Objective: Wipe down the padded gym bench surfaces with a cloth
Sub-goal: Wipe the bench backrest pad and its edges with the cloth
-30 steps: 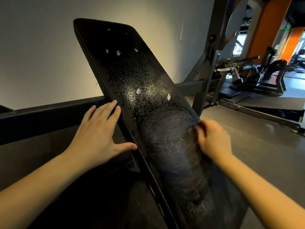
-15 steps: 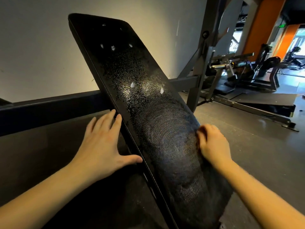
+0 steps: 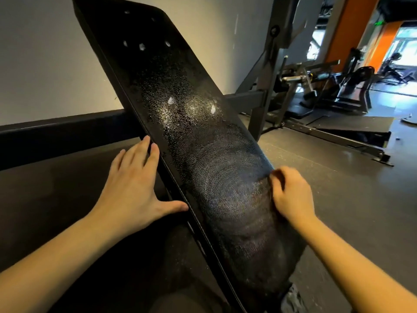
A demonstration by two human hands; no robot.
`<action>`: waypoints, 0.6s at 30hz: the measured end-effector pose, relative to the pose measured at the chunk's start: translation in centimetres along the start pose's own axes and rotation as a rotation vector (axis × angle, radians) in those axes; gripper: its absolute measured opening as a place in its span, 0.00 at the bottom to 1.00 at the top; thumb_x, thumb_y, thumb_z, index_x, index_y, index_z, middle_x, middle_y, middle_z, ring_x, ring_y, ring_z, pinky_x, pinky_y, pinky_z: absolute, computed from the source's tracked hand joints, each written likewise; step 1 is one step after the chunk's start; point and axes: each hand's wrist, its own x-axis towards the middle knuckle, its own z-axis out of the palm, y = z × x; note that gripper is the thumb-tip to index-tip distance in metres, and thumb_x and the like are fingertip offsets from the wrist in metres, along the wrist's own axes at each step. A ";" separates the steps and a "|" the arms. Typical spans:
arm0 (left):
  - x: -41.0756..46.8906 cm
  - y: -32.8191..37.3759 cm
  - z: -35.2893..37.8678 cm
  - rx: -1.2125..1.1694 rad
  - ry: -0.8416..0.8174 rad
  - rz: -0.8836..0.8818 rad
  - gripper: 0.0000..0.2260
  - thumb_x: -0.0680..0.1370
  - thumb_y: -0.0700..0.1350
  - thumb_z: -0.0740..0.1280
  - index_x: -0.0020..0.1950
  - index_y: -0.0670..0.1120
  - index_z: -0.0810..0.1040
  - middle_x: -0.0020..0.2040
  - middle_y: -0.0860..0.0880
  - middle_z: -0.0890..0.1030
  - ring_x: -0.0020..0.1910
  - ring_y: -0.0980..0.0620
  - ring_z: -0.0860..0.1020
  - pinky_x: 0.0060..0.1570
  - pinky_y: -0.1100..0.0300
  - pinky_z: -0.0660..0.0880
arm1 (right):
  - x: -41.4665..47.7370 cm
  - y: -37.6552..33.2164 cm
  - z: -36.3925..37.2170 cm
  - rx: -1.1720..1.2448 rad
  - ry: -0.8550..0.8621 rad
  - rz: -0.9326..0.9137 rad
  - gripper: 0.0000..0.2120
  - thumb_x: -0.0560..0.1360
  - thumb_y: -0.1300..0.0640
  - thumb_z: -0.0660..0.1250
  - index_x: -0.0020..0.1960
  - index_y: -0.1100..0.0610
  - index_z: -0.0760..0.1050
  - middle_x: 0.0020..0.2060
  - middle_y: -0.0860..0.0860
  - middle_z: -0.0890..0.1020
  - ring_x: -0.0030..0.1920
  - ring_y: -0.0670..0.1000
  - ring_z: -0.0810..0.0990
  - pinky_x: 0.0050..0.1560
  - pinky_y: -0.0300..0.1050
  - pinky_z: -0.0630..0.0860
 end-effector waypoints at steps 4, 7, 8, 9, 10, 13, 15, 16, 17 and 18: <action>0.1 0.2 -0.3 0.014 -0.003 -0.019 0.67 0.56 0.87 0.47 0.84 0.43 0.51 0.84 0.43 0.49 0.82 0.43 0.51 0.80 0.46 0.46 | 0.8 -7.4 2.5 0.040 0.034 -0.021 0.09 0.81 0.54 0.63 0.56 0.57 0.78 0.51 0.56 0.80 0.51 0.59 0.79 0.47 0.46 0.69; -0.8 0.6 -0.6 -0.016 -0.009 -0.036 0.66 0.57 0.86 0.47 0.84 0.45 0.50 0.84 0.45 0.47 0.83 0.45 0.48 0.80 0.47 0.45 | -5.5 -11.6 1.9 0.161 -0.135 -0.359 0.13 0.80 0.51 0.60 0.55 0.57 0.77 0.48 0.53 0.77 0.47 0.56 0.77 0.46 0.49 0.74; -1.3 0.8 -0.6 -0.041 0.005 -0.037 0.65 0.57 0.86 0.47 0.84 0.45 0.50 0.84 0.45 0.47 0.83 0.46 0.48 0.80 0.47 0.45 | -7.3 -10.7 1.0 0.183 -0.194 -0.430 0.12 0.81 0.51 0.60 0.55 0.57 0.77 0.47 0.53 0.77 0.46 0.56 0.78 0.46 0.49 0.75; -1.9 1.1 -0.5 -0.070 0.015 -0.034 0.64 0.58 0.86 0.48 0.84 0.46 0.51 0.84 0.46 0.48 0.83 0.46 0.48 0.80 0.47 0.45 | -8.5 -8.7 0.1 0.182 -0.220 -0.461 0.12 0.81 0.51 0.61 0.56 0.57 0.78 0.46 0.52 0.77 0.45 0.56 0.78 0.46 0.49 0.76; -2.6 1.6 -0.4 -0.097 0.021 -0.026 0.64 0.59 0.85 0.49 0.84 0.46 0.52 0.84 0.46 0.49 0.83 0.46 0.49 0.80 0.47 0.47 | -8.8 -6.3 -0.7 0.150 -0.205 -0.437 0.11 0.80 0.52 0.61 0.55 0.57 0.78 0.46 0.51 0.78 0.45 0.56 0.79 0.47 0.49 0.77; -4.3 3.1 0.4 -0.119 0.027 0.001 0.63 0.60 0.86 0.49 0.83 0.45 0.55 0.84 0.46 0.52 0.82 0.46 0.51 0.80 0.45 0.50 | -6.2 1.1 -1.5 0.001 -0.070 -0.101 0.09 0.80 0.52 0.62 0.54 0.55 0.78 0.49 0.52 0.81 0.50 0.58 0.81 0.50 0.49 0.74; -5.0 4.3 0.9 -0.108 0.001 -0.003 0.63 0.59 0.86 0.49 0.83 0.45 0.55 0.84 0.45 0.53 0.82 0.45 0.52 0.80 0.45 0.51 | -4.0 2.2 -1.1 -0.036 -0.004 0.138 0.07 0.81 0.53 0.63 0.53 0.55 0.77 0.49 0.55 0.81 0.51 0.61 0.80 0.47 0.50 0.72; -5.1 4.8 1.0 -0.111 0.006 -0.019 0.63 0.59 0.86 0.49 0.83 0.44 0.55 0.84 0.44 0.52 0.82 0.45 0.52 0.80 0.46 0.50 | -3.7 1.0 -0.6 -0.034 0.017 0.149 0.06 0.81 0.54 0.63 0.53 0.55 0.77 0.49 0.55 0.80 0.51 0.61 0.80 0.47 0.50 0.71; -5.1 5.2 1.1 -0.119 0.014 -0.035 0.64 0.60 0.86 0.50 0.83 0.44 0.55 0.84 0.44 0.52 0.82 0.44 0.52 0.79 0.46 0.50 | -4.1 -1.2 -0.1 0.008 0.020 0.137 0.06 0.81 0.54 0.64 0.54 0.55 0.77 0.50 0.54 0.81 0.51 0.59 0.80 0.48 0.49 0.71; -5.1 5.6 1.1 -0.123 0.015 -0.047 0.63 0.61 0.86 0.53 0.83 0.43 0.54 0.84 0.43 0.52 0.82 0.43 0.52 0.79 0.47 0.50 | -5.1 -3.5 0.4 0.073 0.022 0.069 0.06 0.81 0.54 0.64 0.54 0.54 0.78 0.50 0.54 0.81 0.51 0.57 0.80 0.48 0.48 0.71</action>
